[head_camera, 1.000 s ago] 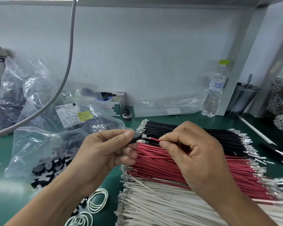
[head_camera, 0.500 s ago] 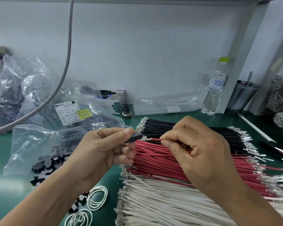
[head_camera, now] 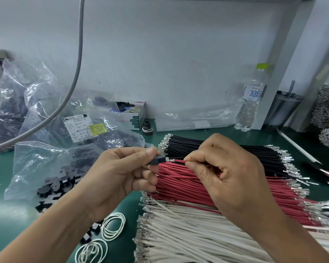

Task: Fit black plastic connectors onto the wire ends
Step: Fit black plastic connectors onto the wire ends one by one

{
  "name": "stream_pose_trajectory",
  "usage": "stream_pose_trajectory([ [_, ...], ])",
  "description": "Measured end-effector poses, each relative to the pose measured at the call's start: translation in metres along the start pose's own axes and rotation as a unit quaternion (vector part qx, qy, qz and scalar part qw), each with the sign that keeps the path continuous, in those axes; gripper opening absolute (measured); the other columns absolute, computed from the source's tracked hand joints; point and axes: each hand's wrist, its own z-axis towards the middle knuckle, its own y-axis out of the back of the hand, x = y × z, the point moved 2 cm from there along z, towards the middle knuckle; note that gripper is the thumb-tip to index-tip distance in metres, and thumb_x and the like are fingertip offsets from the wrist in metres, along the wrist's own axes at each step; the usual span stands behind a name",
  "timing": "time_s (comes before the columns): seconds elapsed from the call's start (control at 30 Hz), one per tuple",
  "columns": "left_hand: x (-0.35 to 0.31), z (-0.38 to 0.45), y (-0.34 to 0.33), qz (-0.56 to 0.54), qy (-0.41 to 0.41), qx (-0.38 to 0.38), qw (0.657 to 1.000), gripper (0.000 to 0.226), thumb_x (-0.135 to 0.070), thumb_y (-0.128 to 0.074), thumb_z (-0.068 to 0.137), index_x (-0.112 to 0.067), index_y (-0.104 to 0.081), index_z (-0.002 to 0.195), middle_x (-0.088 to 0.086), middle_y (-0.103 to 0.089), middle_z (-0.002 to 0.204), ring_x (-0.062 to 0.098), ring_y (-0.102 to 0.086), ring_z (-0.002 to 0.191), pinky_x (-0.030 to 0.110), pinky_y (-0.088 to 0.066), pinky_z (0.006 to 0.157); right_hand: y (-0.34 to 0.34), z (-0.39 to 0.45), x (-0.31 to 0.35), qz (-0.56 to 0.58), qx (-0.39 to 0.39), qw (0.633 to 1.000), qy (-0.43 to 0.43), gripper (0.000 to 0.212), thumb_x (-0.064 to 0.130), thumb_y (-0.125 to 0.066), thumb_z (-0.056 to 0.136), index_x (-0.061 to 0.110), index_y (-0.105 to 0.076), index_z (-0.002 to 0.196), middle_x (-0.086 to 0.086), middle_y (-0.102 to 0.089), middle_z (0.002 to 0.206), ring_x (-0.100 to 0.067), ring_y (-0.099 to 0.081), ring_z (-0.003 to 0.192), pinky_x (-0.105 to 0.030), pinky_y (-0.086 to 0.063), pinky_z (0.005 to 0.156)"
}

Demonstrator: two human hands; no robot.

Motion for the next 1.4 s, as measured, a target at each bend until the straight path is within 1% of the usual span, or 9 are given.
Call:
stream_pose_trajectory([
  [0.2,0.000,0.000,-0.001,0.009,0.002,-0.018,1.000,0.032,-0.023,-0.079,0.075,0.002,-0.079,0.095,0.015,-0.068,0.073,0.019,-0.066,0.055,0.026,-0.059,0.052,-0.001,0.000,0.004,-0.062,0.017,0.998,0.014,0.009,0.029,-0.068,0.091,0.026,-0.075,0.086,0.017,-0.056,0.083,-0.003,-0.055,0.071,-0.015,-0.043,0.060],
  [0.37,0.004,-0.001,-0.010,-0.011,0.007,-0.023,1.000,0.034,-0.027,-0.080,0.073,0.000,-0.080,0.093,0.017,-0.071,0.077,0.020,-0.069,0.058,0.026,-0.060,0.052,-0.011,-0.004,0.009,-0.046,0.013,0.999,-0.014,0.013,0.034,-0.061,0.094,0.029,-0.069,0.086,0.016,-0.056,0.085,-0.004,-0.052,0.070,-0.025,-0.047,0.057],
  [0.5,-0.001,-0.006,-0.012,0.144,-0.111,-0.052,0.982,0.033,-0.026,-0.085,0.067,-0.017,-0.083,0.098,0.015,-0.079,0.093,0.023,-0.076,0.074,0.027,-0.061,0.060,-0.010,-0.004,0.001,-0.049,0.026,0.997,-0.053,0.014,0.039,-0.059,0.097,0.034,-0.068,0.087,0.018,-0.057,0.087,-0.006,-0.057,0.079,-0.028,-0.048,0.063],
  [0.6,-0.004,-0.008,-0.013,0.248,-0.183,-0.040,0.951,0.025,-0.015,-0.086,0.067,-0.016,-0.084,0.092,0.013,-0.077,0.081,0.020,-0.073,0.065,0.023,-0.058,0.059,-0.010,-0.004,0.000,-0.039,0.041,0.997,-0.053,0.016,0.042,-0.059,0.096,0.034,-0.070,0.088,0.019,-0.057,0.086,-0.004,-0.059,0.083,-0.023,-0.047,0.065],
  [0.83,-0.005,-0.007,-0.012,0.221,-0.172,-0.037,0.959,0.023,-0.008,-0.082,0.068,-0.010,-0.083,0.091,0.016,-0.076,0.072,0.023,-0.074,0.060,0.025,-0.059,0.054,-0.013,-0.006,0.000,-0.004,0.045,0.997,-0.067,0.014,0.038,-0.059,0.094,0.032,-0.068,0.085,0.016,-0.058,0.084,-0.008,-0.059,0.084,-0.025,-0.046,0.067],
  [1.03,-0.002,-0.009,-0.015,0.209,-0.175,-0.033,0.962,0.026,-0.019,-0.083,0.067,-0.013,-0.083,0.092,0.017,-0.076,0.070,0.024,-0.074,0.060,0.026,-0.061,0.058,-0.018,-0.007,0.004,0.028,0.048,0.997,-0.056,0.014,0.033,-0.060,0.094,0.026,-0.068,0.085,0.015,-0.058,0.083,-0.009,-0.060,0.082,-0.027,-0.046,0.068],
  [1.23,-0.001,-0.005,-0.011,0.232,-0.153,-0.057,0.959,0.021,-0.015,-0.083,0.070,-0.009,-0.083,0.090,0.016,-0.077,0.074,0.024,-0.075,0.062,0.026,-0.060,0.054,0.002,0.003,0.009,-0.112,0.059,0.992,-0.008,0.008,0.040,-0.069,0.089,0.032,-0.070,0.088,0.019,-0.053,0.086,-0.003,-0.050,0.083,-0.019,-0.040,0.064],
  [1.3,-0.001,-0.004,-0.009,0.230,-0.155,-0.072,0.958,0.016,-0.010,-0.082,0.073,-0.009,-0.083,0.088,0.015,-0.077,0.073,0.022,-0.074,0.060,0.024,-0.058,0.051,0.006,0.003,0.017,-0.103,0.119,0.987,0.009,0.011,0.045,-0.074,0.084,0.035,-0.069,0.087,0.020,-0.052,0.089,-0.003,-0.051,0.085,-0.021,-0.042,0.067],
  [1.4,-0.001,-0.003,-0.007,0.222,-0.159,-0.086,0.958,0.012,-0.008,-0.081,0.075,-0.009,-0.083,0.086,0.014,-0.076,0.070,0.021,-0.073,0.057,0.023,-0.056,0.050,0.000,-0.001,0.028,-0.048,0.323,0.944,-0.038,0.029,0.063,-0.066,0.073,0.042,-0.067,0.093,0.023,-0.060,0.093,0.001,-0.058,0.088,-0.018,-0.041,0.069],
])
